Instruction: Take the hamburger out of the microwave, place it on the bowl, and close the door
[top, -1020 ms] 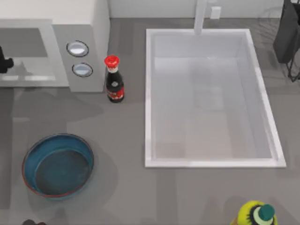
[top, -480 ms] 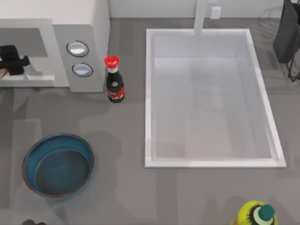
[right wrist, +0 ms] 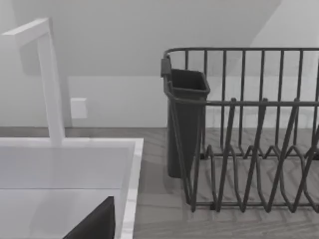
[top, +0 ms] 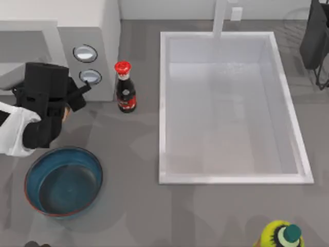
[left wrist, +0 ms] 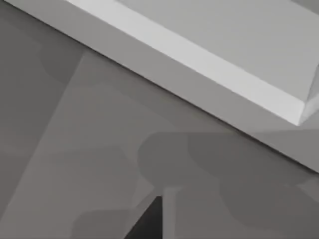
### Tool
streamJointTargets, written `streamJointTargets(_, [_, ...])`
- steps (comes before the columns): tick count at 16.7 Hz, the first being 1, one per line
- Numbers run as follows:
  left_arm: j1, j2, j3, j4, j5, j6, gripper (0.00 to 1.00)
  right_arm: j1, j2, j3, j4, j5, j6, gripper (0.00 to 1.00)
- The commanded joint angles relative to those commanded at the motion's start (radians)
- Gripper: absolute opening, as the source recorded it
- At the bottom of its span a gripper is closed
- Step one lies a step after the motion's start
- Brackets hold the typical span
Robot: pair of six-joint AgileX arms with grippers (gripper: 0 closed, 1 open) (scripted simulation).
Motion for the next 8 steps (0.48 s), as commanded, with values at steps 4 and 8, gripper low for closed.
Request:
streamJointTargets(4, [-0.237, -0.007, -0.031, -0.250, -0.306, -0.336, 0.00, 0.000, 0.000, 0.000, 0.000, 0.000, 0.000, 1.00])
streamJointTargets(8, [-0.451, 0.001, -0.071, -0.480, -0.574, -0.638, 0.00, 0.000, 0.000, 0.000, 0.000, 0.000, 0.000, 1.00])
